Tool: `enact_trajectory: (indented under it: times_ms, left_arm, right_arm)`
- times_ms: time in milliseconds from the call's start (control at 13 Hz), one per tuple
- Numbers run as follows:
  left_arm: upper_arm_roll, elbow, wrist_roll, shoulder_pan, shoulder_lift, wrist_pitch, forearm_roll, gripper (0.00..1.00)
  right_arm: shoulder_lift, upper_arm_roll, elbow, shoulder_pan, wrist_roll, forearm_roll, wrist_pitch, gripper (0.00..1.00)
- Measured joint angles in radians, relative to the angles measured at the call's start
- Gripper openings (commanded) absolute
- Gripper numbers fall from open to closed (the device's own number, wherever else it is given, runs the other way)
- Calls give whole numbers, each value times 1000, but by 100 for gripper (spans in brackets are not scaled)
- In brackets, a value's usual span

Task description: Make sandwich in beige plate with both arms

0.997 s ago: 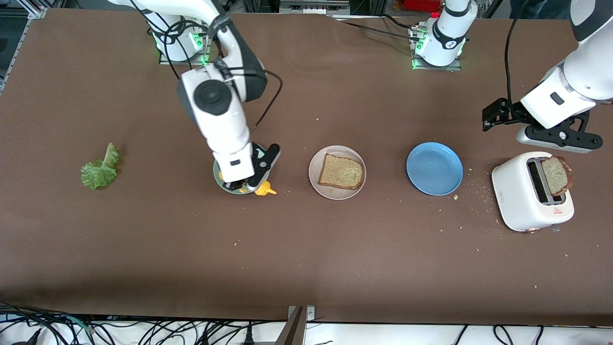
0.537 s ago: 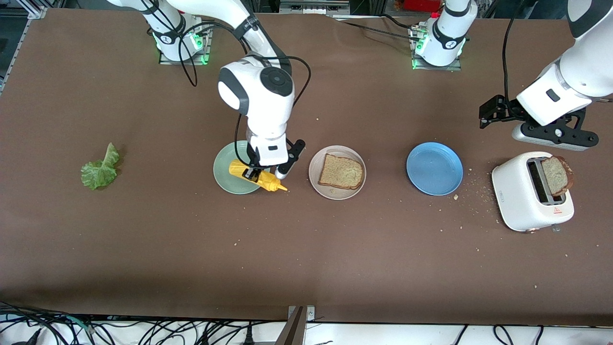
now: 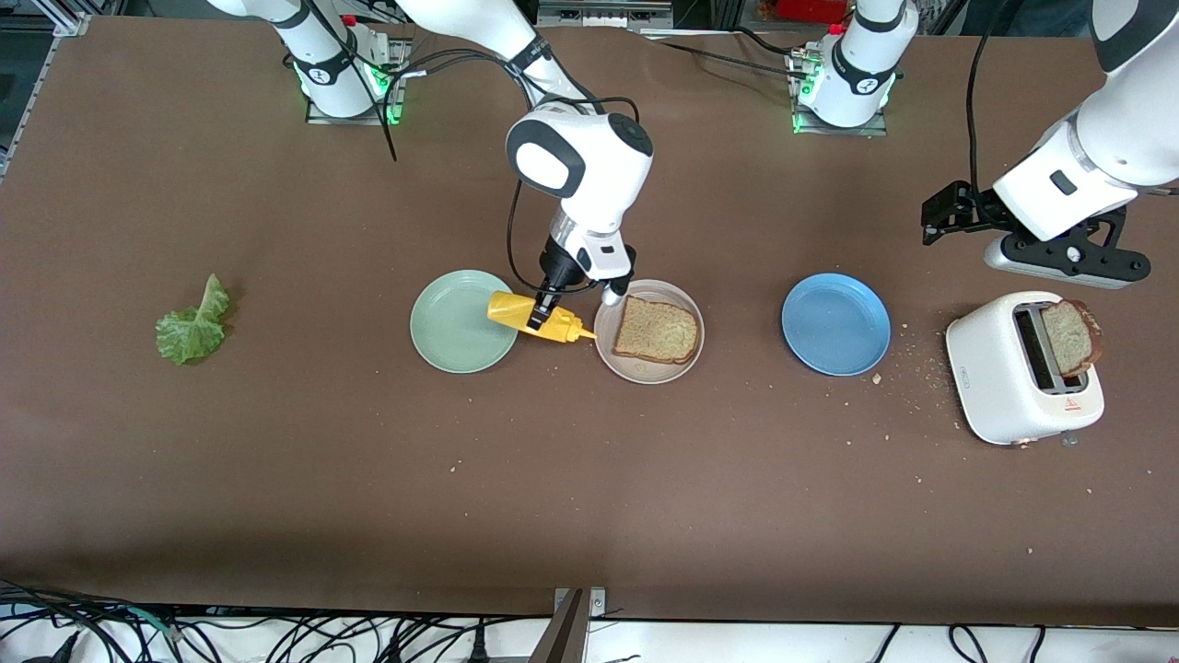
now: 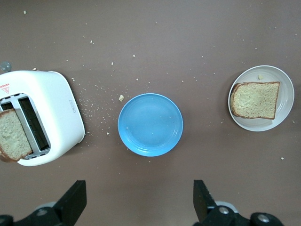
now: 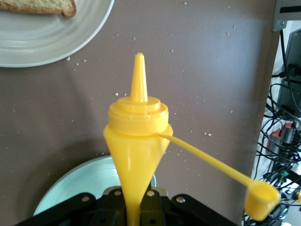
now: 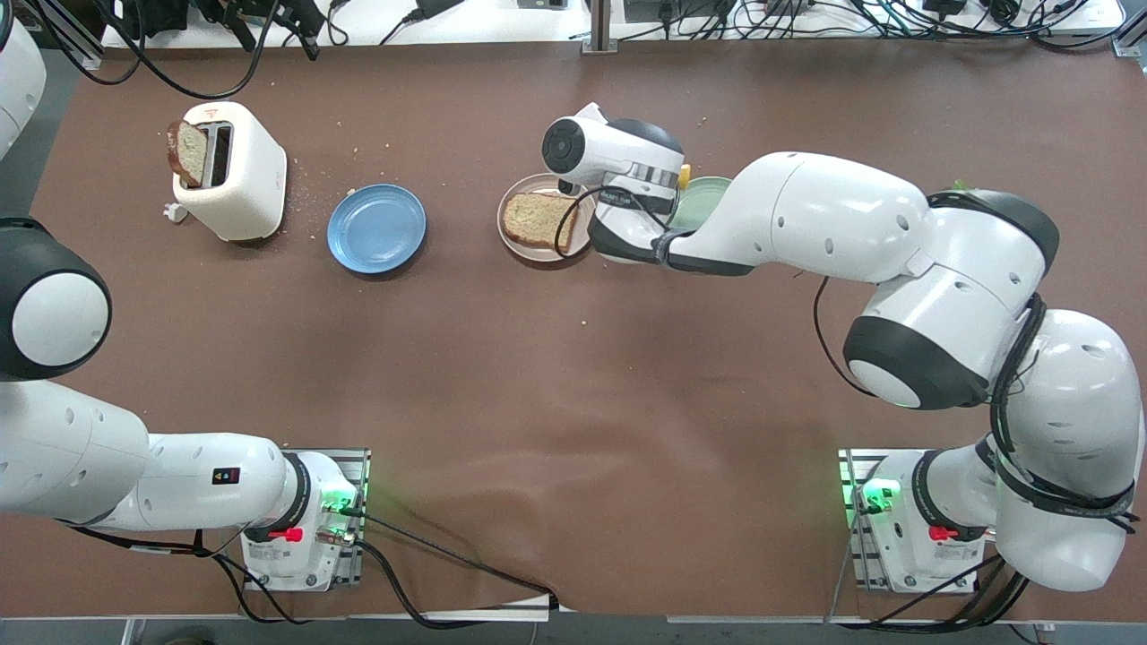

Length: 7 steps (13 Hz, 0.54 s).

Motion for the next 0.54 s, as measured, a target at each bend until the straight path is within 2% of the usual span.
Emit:
enact_trajectory:
  times_ms: [537]
  left_arm:
    - [0,0,0,0,0,0,0,100]
  right_arm:
    - [31,-1,0,64,89,-88,-52,0]
